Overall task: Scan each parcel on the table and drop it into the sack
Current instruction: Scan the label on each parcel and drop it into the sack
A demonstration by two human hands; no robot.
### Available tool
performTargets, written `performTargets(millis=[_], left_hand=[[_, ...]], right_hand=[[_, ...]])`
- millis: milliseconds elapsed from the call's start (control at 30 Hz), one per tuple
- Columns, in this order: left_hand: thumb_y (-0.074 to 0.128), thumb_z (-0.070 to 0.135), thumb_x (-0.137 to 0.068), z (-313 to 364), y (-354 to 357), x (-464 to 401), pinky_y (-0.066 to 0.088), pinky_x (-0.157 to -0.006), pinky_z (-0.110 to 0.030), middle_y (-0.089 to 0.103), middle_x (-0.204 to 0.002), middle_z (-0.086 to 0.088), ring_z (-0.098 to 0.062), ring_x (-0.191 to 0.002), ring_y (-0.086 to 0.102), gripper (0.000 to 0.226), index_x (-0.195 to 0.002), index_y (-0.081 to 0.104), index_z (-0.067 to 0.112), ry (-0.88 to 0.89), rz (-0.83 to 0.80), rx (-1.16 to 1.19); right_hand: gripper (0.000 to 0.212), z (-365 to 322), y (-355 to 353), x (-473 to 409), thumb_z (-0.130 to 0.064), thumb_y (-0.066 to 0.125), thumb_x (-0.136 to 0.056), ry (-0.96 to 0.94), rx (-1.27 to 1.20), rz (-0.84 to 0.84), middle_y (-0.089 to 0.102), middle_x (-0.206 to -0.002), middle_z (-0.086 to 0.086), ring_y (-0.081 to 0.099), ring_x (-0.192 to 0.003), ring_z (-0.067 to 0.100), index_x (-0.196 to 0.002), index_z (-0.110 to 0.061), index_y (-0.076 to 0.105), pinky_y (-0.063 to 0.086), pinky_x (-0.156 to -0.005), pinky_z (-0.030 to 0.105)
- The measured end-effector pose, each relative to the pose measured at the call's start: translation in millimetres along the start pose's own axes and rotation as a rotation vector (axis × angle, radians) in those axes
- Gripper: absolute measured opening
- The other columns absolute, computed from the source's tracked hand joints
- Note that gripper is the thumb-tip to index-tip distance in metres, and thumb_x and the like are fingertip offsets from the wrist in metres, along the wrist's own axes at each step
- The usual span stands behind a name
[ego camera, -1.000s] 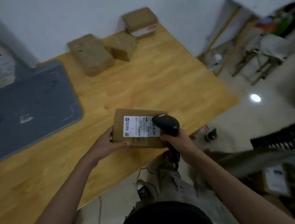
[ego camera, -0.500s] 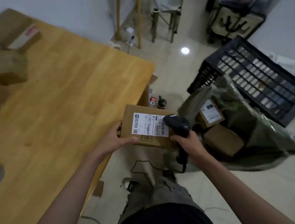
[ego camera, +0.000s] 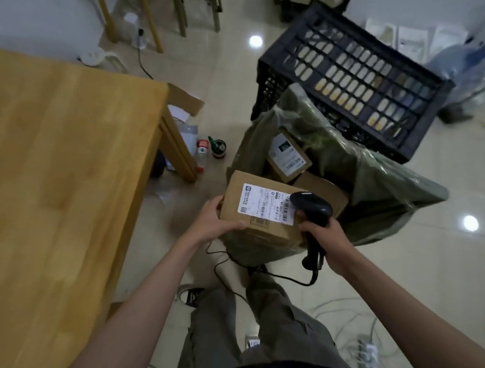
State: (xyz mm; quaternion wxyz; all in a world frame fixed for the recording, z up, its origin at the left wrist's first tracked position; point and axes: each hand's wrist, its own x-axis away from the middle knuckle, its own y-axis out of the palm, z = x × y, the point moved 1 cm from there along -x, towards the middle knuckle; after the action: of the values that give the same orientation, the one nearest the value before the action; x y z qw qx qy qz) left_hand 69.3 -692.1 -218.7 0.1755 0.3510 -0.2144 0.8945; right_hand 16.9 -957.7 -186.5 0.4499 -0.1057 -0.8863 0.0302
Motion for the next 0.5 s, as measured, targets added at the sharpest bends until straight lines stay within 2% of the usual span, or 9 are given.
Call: performTargets(millis=[67,133,167,267,300,400,500], left_hand=[[0.089,0.037,-0.065,-2.4,15.4,-18.7,0.049,-0.101,-0.039,0.052,-0.135,0.002,-0.017,-0.122,0.052,0.092,-0.143,0.042,0.025,-0.036,-0.001,0.012],[0.087,0.031,-0.071,-7.5,25.1,-35.0,0.047,-0.101,-0.037,0.053,-0.133,0.002,-0.017,-0.122,0.051,0.083,-0.14,0.042,0.024,-0.077,-0.008,0.013],[0.087,0.031,-0.072,-8.7,28.2,-42.3,0.046,-0.1,-0.036,0.052,-0.133,0.002,-0.017,-0.121,0.051,0.081,-0.139,0.042,0.024,-0.094,-0.011,0.003],[0.086,0.032,-0.072,-11.7,36.2,-63.4,0.047,-0.092,-0.035,0.048,-0.127,0.002,-0.018,-0.117,0.05,0.074,-0.128,0.038,0.026,-0.15,-0.016,-0.047],[0.086,0.032,-0.072,-11.6,39.0,-70.2,0.047,-0.09,-0.034,0.047,-0.125,0.002,-0.019,-0.115,0.049,0.074,-0.126,0.036,0.026,-0.159,-0.013,-0.069],[0.086,0.032,-0.071,-8.9,50.1,-93.6,0.047,-0.095,-0.036,0.047,-0.127,0.0,-0.02,-0.116,0.05,0.074,-0.126,0.037,0.025,-0.153,-0.015,-0.145],[0.082,0.038,-0.076,1.9,64.0,-114.8,0.045,-0.103,-0.039,0.039,-0.133,-0.005,-0.025,-0.121,0.048,0.078,-0.14,0.04,0.025,-0.14,-0.044,-0.244]], right_hand=[[0.029,10.3,-9.5,-13.0,0.002,0.065,-0.09,0.058,-0.013,-0.017,0.069,-0.102,0.015,0.066,-0.087,0.027,-0.117,-0.006,0.065,0.061,-0.071,0.04],[0.031,22.8,-14.4,-25.7,0.002,0.065,-0.088,0.114,-0.023,-0.054,0.069,-0.105,0.018,0.066,-0.091,0.031,-0.118,-0.005,0.065,0.06,-0.087,0.054],[0.032,27.9,-15.0,-30.9,0.002,0.065,-0.088,0.14,-0.029,-0.077,0.069,-0.106,0.02,0.067,-0.092,0.033,-0.119,-0.004,0.064,0.058,-0.089,0.056],[0.029,37.7,-15.2,-42.2,0.002,0.064,-0.088,0.203,-0.065,-0.109,0.073,-0.102,0.023,0.072,-0.088,0.039,-0.117,0.0,0.064,0.063,-0.08,0.048],[0.029,39.7,-16.1,-45.4,0.001,0.064,-0.088,0.217,-0.079,-0.111,0.073,-0.102,0.026,0.072,-0.089,0.043,-0.117,0.002,0.064,0.063,-0.08,0.049],[0.028,45.0,-22.2,-54.2,0.0,0.064,-0.089,0.26,-0.133,-0.079,0.073,-0.102,0.027,0.07,-0.092,0.048,-0.117,0.004,0.063,0.059,-0.086,0.056],[0.026,48.3,-31.1,-60.0,-0.007,0.066,-0.091,0.319,-0.223,-0.027,0.073,-0.106,0.025,0.072,-0.098,0.044,-0.117,-0.002,0.063,0.063,-0.078,0.047]])
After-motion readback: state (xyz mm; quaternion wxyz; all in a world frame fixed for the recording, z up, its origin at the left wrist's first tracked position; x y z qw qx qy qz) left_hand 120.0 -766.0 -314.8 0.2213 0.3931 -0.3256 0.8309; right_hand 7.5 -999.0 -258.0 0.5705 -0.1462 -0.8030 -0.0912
